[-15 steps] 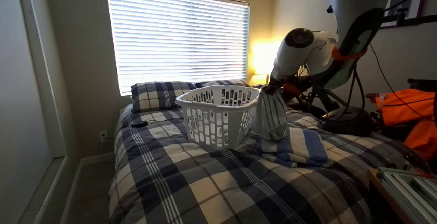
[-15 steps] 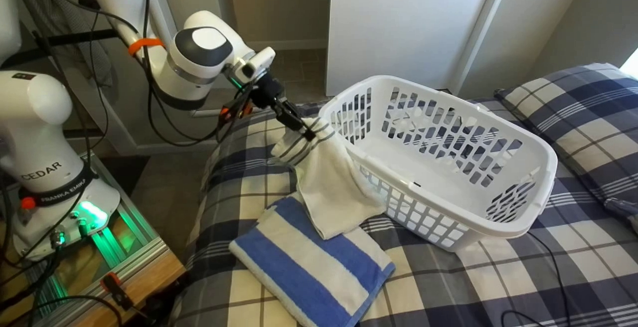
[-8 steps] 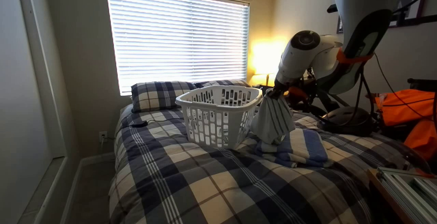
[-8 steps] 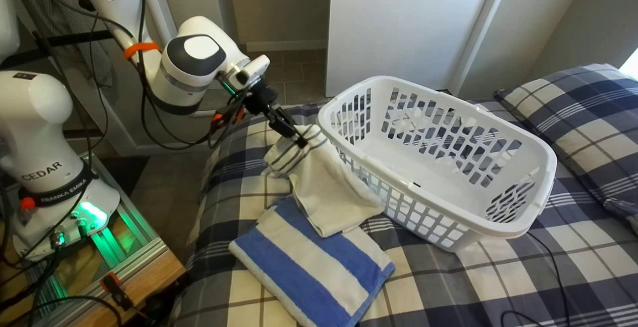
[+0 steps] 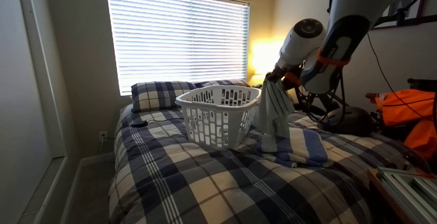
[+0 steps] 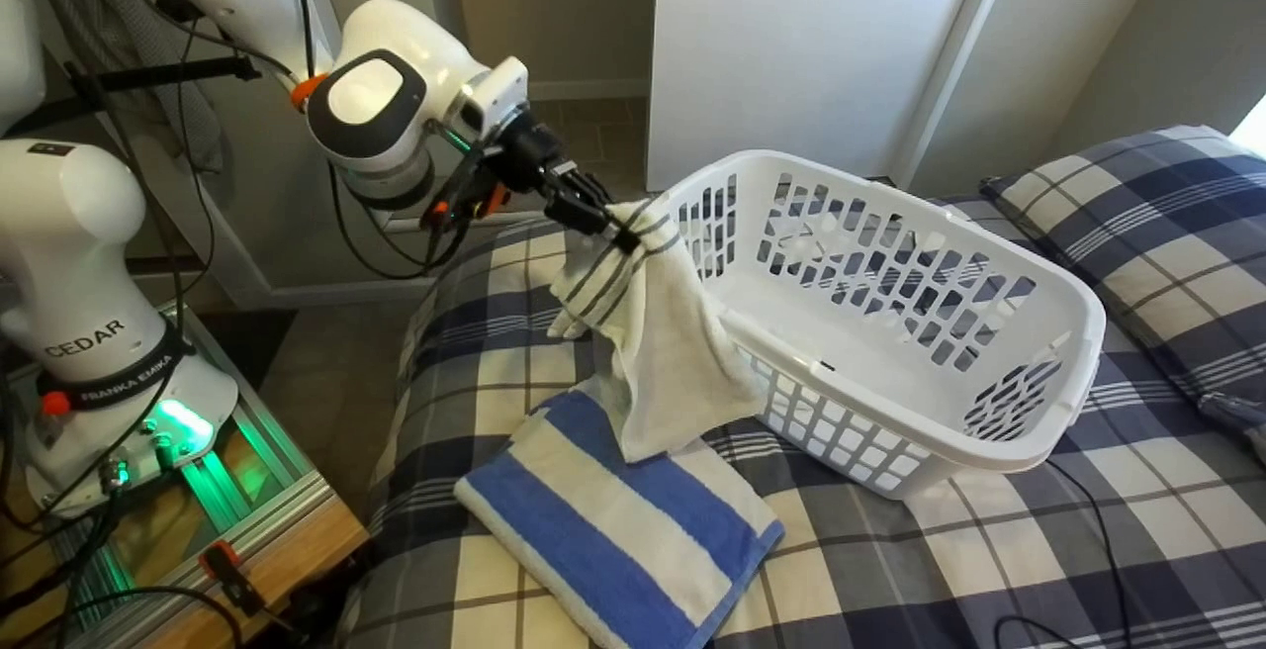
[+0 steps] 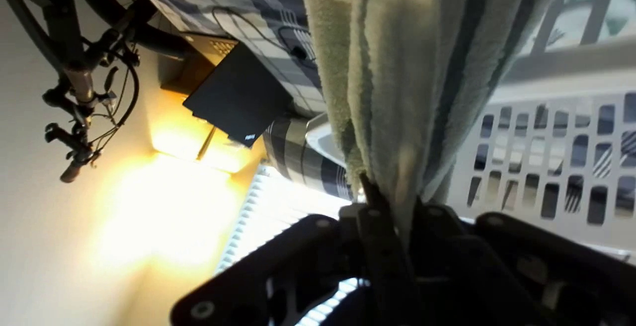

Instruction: Put the white towel in the basket

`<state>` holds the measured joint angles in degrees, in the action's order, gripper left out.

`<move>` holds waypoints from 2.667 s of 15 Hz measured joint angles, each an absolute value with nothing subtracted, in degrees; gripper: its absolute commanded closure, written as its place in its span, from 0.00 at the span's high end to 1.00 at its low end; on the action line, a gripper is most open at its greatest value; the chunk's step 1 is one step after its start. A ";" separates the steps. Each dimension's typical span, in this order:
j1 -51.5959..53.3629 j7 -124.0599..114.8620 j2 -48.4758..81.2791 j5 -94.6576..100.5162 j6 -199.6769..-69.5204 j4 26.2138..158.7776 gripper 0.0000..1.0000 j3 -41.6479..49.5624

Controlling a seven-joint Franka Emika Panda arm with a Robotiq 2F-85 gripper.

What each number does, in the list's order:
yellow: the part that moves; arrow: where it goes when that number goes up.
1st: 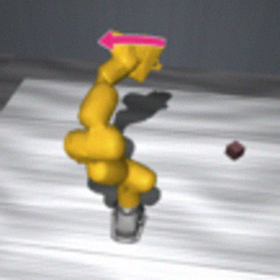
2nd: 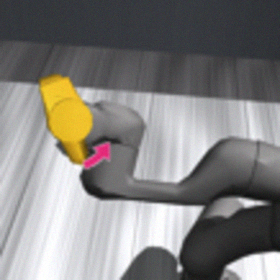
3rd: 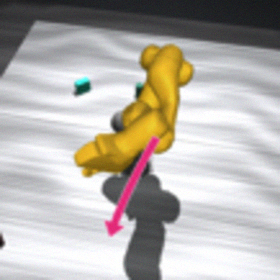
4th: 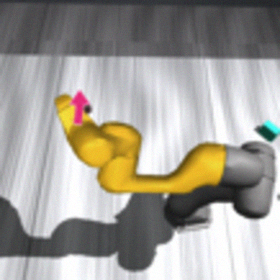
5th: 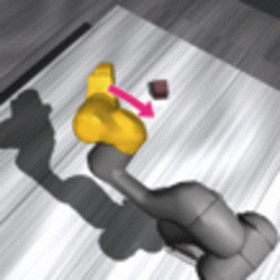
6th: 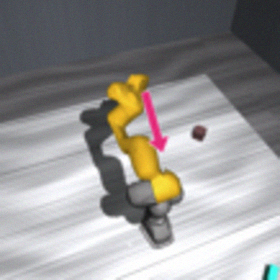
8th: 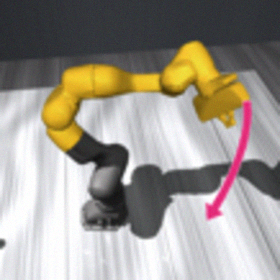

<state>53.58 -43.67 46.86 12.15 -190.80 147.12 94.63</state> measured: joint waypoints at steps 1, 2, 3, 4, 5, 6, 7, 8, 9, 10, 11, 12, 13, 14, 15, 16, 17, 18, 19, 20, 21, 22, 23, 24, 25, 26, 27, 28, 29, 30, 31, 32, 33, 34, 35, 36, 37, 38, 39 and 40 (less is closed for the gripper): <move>53.70 -41.94 47.68 7.75 -192.18 147.11 0.02 95.17; 53.72 -40.27 48.41 3.36 -193.65 147.10 0.02 95.47; 53.70 -38.71 49.07 -0.99 -195.14 147.07 0.02 95.55; 53.68 -37.24 49.76 -5.51 -196.67 147.02 0.02 95.50; 53.59 -36.19 50.37 -9.45 -198.08 146.83 0.02 95.35; 53.44 -35.40 50.90 -13.05 -199.32 146.51 0.02 95.12; 53.18 -34.78 51.40 -16.54 -200.58 146.05 0.02 94.81; 52.81 -34.23 51.91 -19.78 -201.68 145.44 0.02 94.47; 52.28 -33.79 52.42 -22.79 -202.83 144.69 0.02 94.09; 51.60 -33.44 52.95 -25.60 -203.85 143.72 0.02 93.72; 50.72 -33.19 53.51 -28.32 -204.82 142.60 0.02 93.31; 49.72 -33.10 54.05 -30.85 -205.65 141.32 0.02 92.83; 48.56 -33.07 54.54 -33.15 -206.66 139.81 0.02 92.26; 47.21 -33.03 54.94 -35.38 -207.71 138.01 0.02 91.48; 45.82 -32.84 55.21 -37.36 -208.52 136.10 0.02 90.53; 44.46 -32.34 55.26 -38.77 -209.30 134.08 0.02 89.40; 43.22 -31.80 55.23 -39.95 -210.06 132.02 0.02 88.17; 42.11 -31.16 55.17 -40.92 -210.91 130.01 0.02 86.80; 41.06 -30.47 55.06 -41.84 -211.78 127.95 0.02 85.28; 40.08 -29.53 54.95 -42.74 -212.44 125.91 0.02 83.72; 39.08 -28.47 54.81 -43.63 -213.02 123.85 0.02 82.13; 38.07 -27.23 54.60 -44.52 -213.41 121.78 0.02 80.54; 37.00 -26.08 54.26 -45.05 -213.58 119.74 0.02 78.96; 35.87 -24.91 53.78 -45.45 -213.59 117.82 0.02 77.39; 35.05 -24.79 53.61 -45.19 -213.12 116.21 0.02 76.46; 34.46 -25.03 53.64 -44.78 -212.25 114.97 0.02 76.00; 34.04 -25.05 53.65 -44.65 -211.00 113.84 0.02 75.68; 33.72 -25.05 53.65 -44.51 -209.67 112.89 0.02 75.47; 33.39 -25.05 53.58 -44.05 -207.97 111.96 0.02 75.30; 33.06 -25.05 53.38 -43.19 -206.08 111.10 0.02 75.12; 32.65 -25.10 52.94 -41.93 -204.15 110.26 0.02 74.82; 32.15 -25.11 52.29 -40.71 -202.28 109.32 0.02 74.41; 31.53 -25.11 51.49 -39.53 -200.62 108.45 0.02 73.89; 30.84 -25.11 50.50 -38.34 -198.94 107.53 0.02 73.16; 30.04 -25.11 49.34 -37.07 -197.16 106.59 0.02 72.18; 29.16 -25.11 48.14 -35.99 -195.25 105.65 0.02 71.02; 28.23 -25.09 46.97 -35.09 -193.33 104.69 0.02 69.77; 27.25 -25.05 45.90 -34.46 -191.45 103.73 0.02 68.43; 26.22 -25.01 44.97 -33.97 -189.60 102.75 0.02 67.08; 25.13 -24.95 44.11 -33.47 -187.76 101.75 0.02 65.72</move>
